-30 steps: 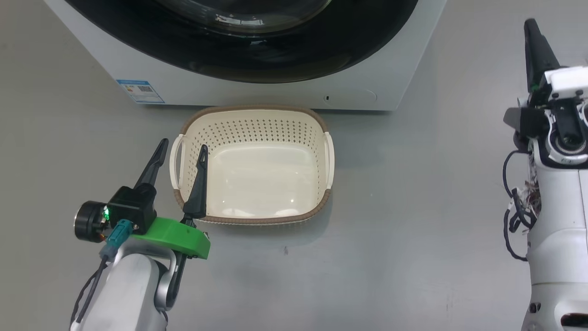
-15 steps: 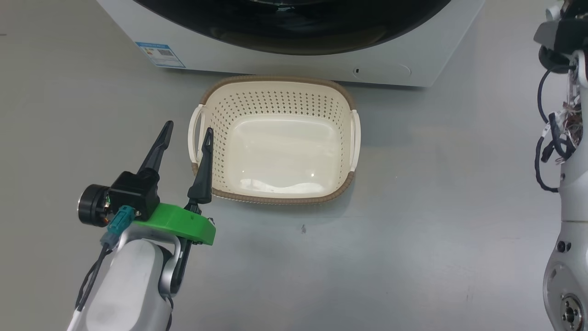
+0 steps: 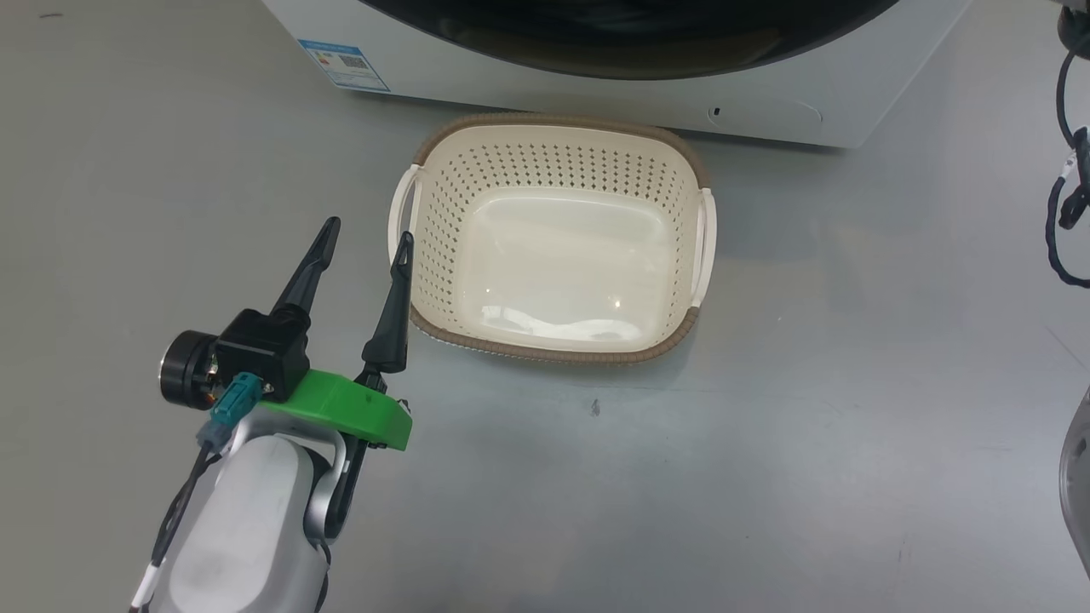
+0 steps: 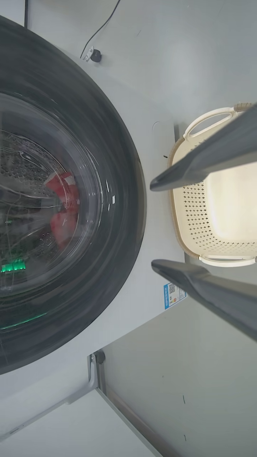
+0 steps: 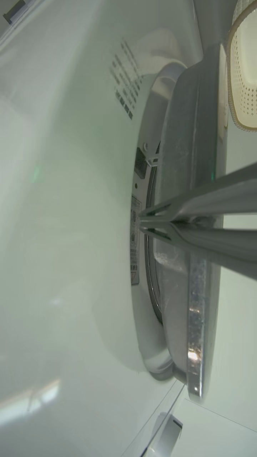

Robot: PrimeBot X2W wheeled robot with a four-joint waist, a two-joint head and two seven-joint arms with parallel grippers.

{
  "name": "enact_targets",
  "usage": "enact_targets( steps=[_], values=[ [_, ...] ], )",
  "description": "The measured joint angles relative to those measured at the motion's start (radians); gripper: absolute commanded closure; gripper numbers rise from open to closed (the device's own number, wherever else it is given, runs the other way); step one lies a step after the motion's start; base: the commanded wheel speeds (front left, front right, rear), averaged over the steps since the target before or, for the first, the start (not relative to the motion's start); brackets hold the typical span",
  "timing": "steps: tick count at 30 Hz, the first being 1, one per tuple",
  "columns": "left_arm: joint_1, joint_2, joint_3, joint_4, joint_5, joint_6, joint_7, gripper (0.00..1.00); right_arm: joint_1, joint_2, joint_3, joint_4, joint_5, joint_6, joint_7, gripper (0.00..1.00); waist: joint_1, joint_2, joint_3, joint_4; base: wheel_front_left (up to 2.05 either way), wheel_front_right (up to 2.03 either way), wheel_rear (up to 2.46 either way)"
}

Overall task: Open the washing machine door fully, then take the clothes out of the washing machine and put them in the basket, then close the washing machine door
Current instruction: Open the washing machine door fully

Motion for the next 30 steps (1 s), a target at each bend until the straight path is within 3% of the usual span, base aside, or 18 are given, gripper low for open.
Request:
enact_targets(
  steps=[15, 30],
  values=[
    [-0.01, -0.005, 0.005, 0.002, 0.0, -0.001, 0.0, 0.0, -0.096, -0.009, 0.027, 0.07, 0.002, -0.013, 0.072, 1.0, 0.0, 0.0, 0.03, 0.02, 0.0, 0.0, 0.0],
    [-0.025, -0.008, 0.015, 0.009, 0.008, 0.001, 0.0, 0.0, -0.112, -0.049, 0.048, 0.126, 0.048, 0.006, 0.218, 1.0, 0.0, 0.0, 0.03, 0.014, 0.0, 0.0, 0.0]
  ],
)
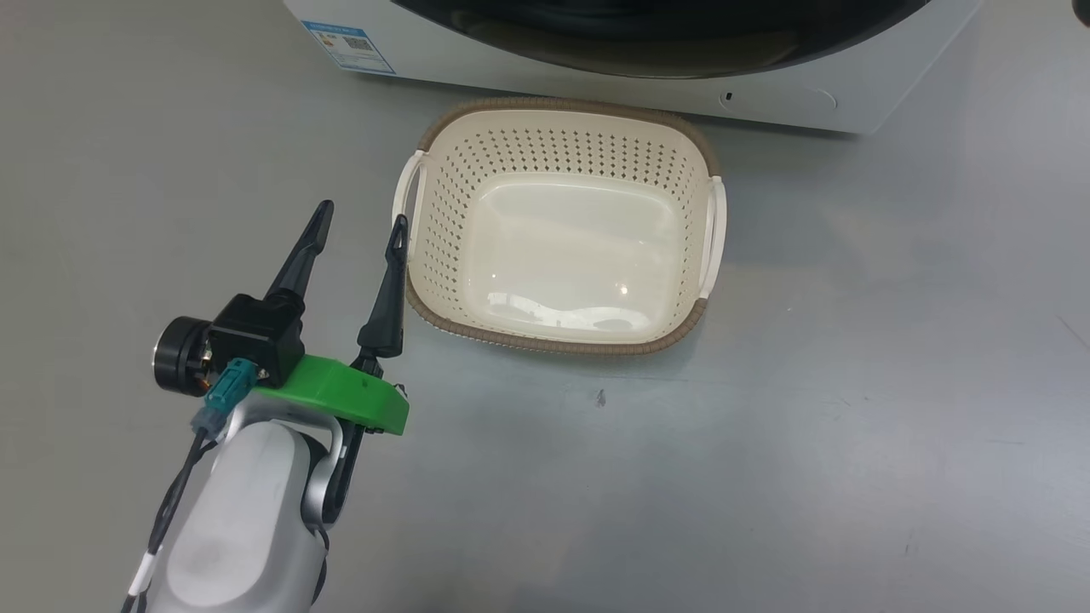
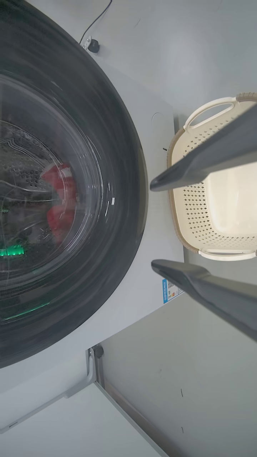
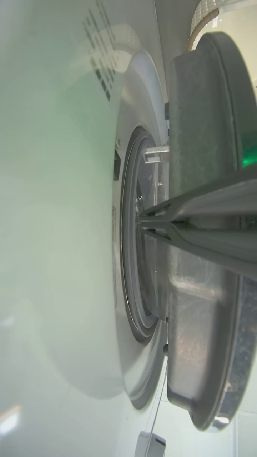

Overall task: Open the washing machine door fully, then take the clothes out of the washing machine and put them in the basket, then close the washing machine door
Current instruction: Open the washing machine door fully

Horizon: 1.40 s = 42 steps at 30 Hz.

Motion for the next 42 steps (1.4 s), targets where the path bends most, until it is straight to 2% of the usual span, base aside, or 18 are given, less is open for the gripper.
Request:
enact_targets(
  steps=[11, 17, 30, 42],
  values=[
    [-0.001, -0.001, 0.004, 0.005, 0.002, 0.001, 0.0, 0.0, 0.026, -0.004, 0.031, 0.028, 0.042, 0.011, 0.135, 1.0, -0.0001, 0.0, -0.022, -0.02, 0.0, 0.0, 0.0],
    [-0.001, -0.002, 0.009, 0.013, 0.002, 0.002, 0.0, 0.0, 0.065, 0.007, 0.044, 0.039, 0.053, 0.038, 0.175, 1.0, 0.0, 0.0, -0.041, -0.032, 0.0, 0.0, 0.0],
    [0.004, -0.002, 0.006, 0.034, 0.01, 0.001, 0.0, 0.0, 0.156, 0.05, 0.061, 0.043, 0.092, 0.079, 0.242, 1.0, 0.0, 0.0, -0.096, -0.053, 0.0, 0.0, 0.0],
    [0.049, -0.001, 0.005, 0.051, 0.037, 0.001, 0.0, 0.0, 0.249, 0.108, 0.079, 0.044, 0.124, 0.097, 0.283, 1.0, -0.0001, 0.0, -0.166, -0.059, 0.0, 0.0, 0.0]
  ],
)
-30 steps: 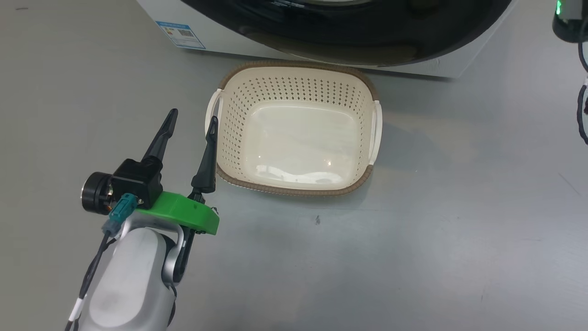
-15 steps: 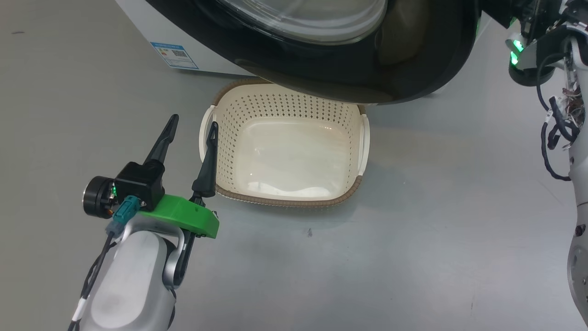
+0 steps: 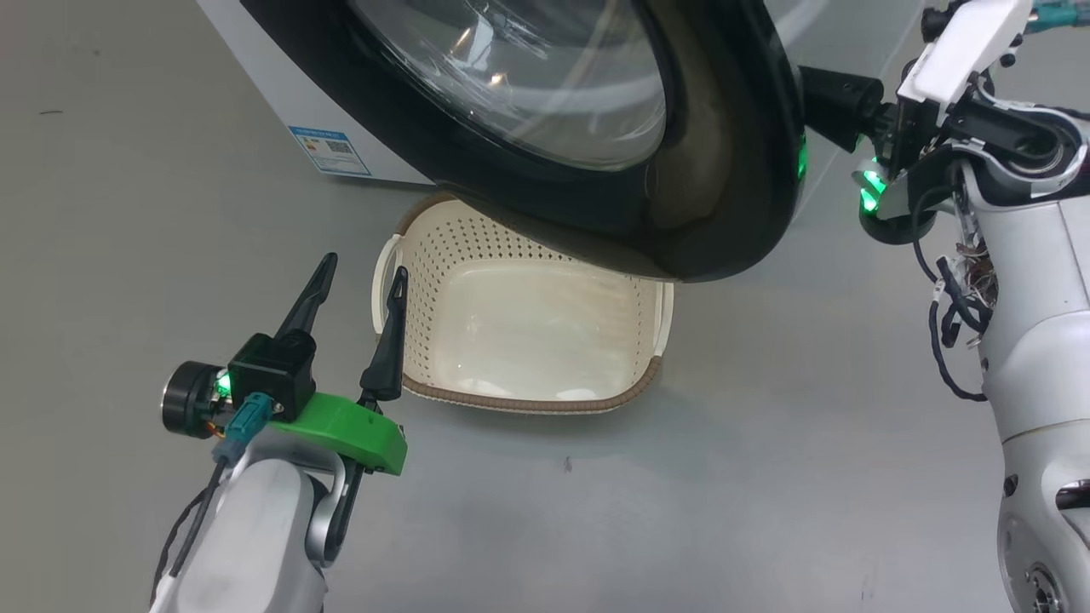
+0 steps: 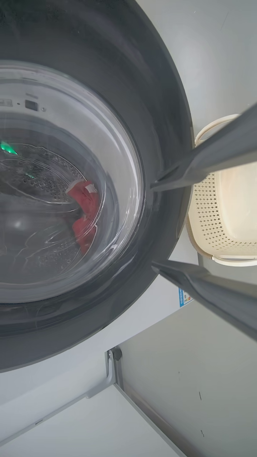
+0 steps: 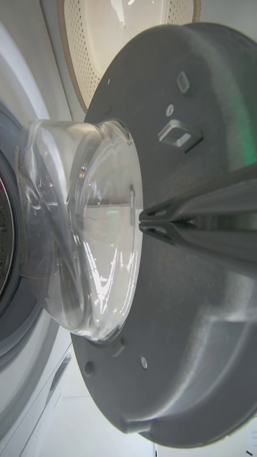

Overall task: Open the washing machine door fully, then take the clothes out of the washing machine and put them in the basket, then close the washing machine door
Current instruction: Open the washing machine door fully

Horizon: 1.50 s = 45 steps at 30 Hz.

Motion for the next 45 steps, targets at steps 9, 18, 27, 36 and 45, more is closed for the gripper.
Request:
enact_targets(
  steps=[9, 18, 27, 36, 45],
  values=[
    [0.044, 0.0, 0.002, 0.021, 0.018, 0.0, 0.0, 0.0, 0.094, 0.038, 0.016, 0.004, 0.039, 0.016, 0.022, 1.0, 0.0, 0.0, -0.064, -0.004, 0.0, 0.0, 0.0],
    [0.085, 0.001, 0.002, 0.034, 0.016, 0.0, 0.0, 0.0, 0.188, 0.052, 0.032, 0.005, 0.064, 0.017, 0.036, 1.0, 0.0, 0.0, -0.132, 0.004, 0.0, 0.0, 0.0],
    [0.121, 0.002, -0.001, 0.046, 0.019, -0.001, 0.0, 0.0, 0.262, 0.065, 0.061, -0.01, 0.089, 0.025, 0.035, 1.0, 0.0, 0.0, -0.19, 0.019, 0.0, 0.0, 0.0],
    [0.127, 0.003, -0.001, 0.045, 0.024, -0.002, 0.0, 0.0, 0.297, 0.066, 0.111, -0.044, 0.119, 0.025, 0.029, 1.0, -0.0001, 0.0, -0.211, 0.042, 0.0, 0.0, 0.0],
    [0.129, 0.004, -0.003, 0.044, 0.024, -0.002, 0.0, 0.0, 0.326, 0.063, 0.2, -0.112, 0.207, 0.026, 0.017, 1.0, 0.0, 0.0, -0.213, 0.063, 0.0, 0.0, 0.0]
  ],
)
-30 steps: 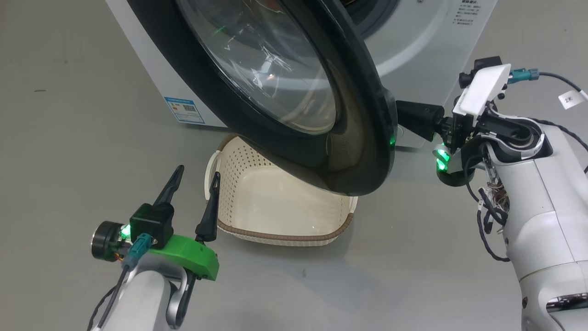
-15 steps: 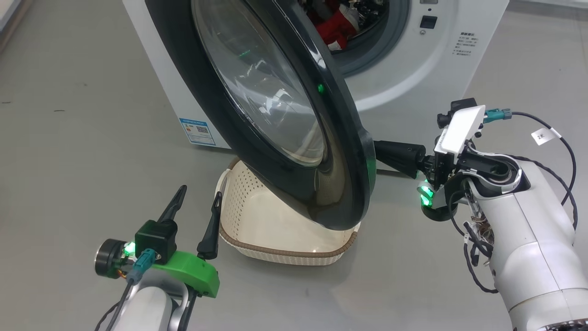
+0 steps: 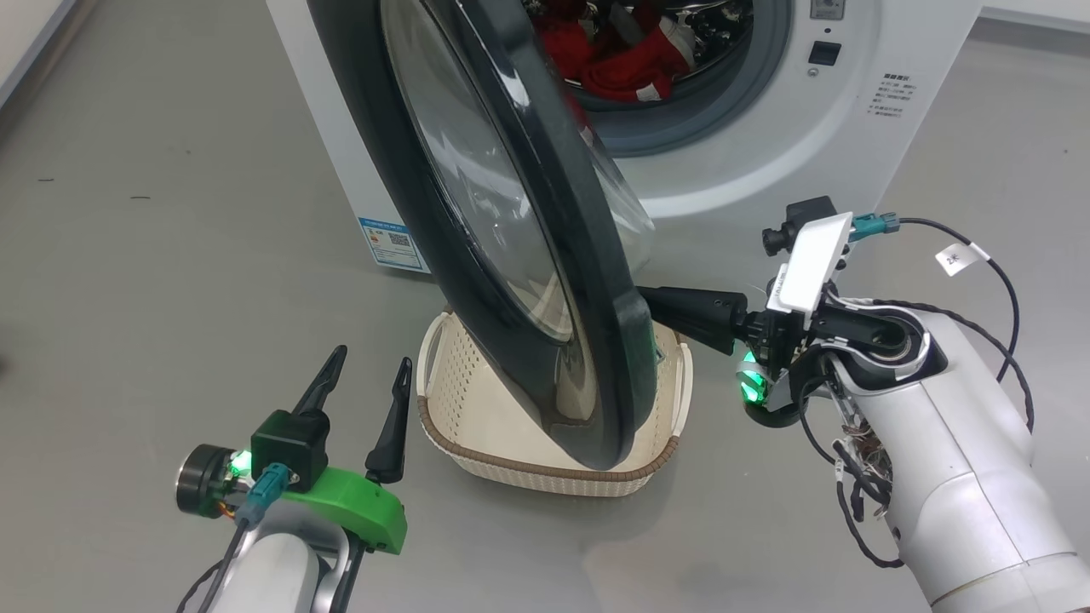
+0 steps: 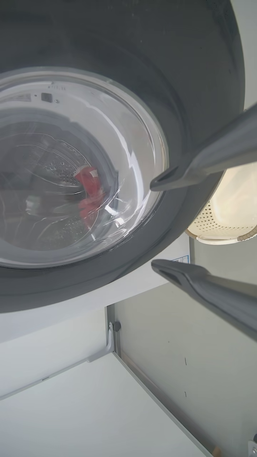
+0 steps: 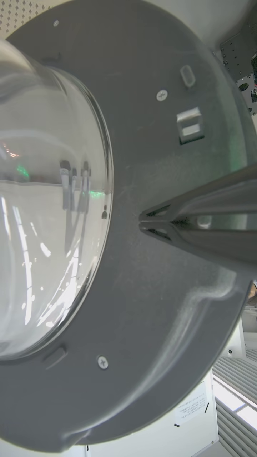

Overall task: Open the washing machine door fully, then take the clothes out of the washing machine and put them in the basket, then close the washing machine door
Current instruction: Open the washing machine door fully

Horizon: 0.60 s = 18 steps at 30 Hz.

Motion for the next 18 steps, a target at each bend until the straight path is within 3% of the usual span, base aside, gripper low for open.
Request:
enact_targets(
  steps=[18],
  values=[
    [0.011, 0.001, -0.005, -0.009, -0.01, 0.002, 0.0, 0.0, 0.054, 0.001, 0.186, -0.108, 0.121, 0.0, -0.08, 1.0, 0.0, 0.0, -0.003, 0.041, 0.0, 0.0, 0.0]
  ],
)
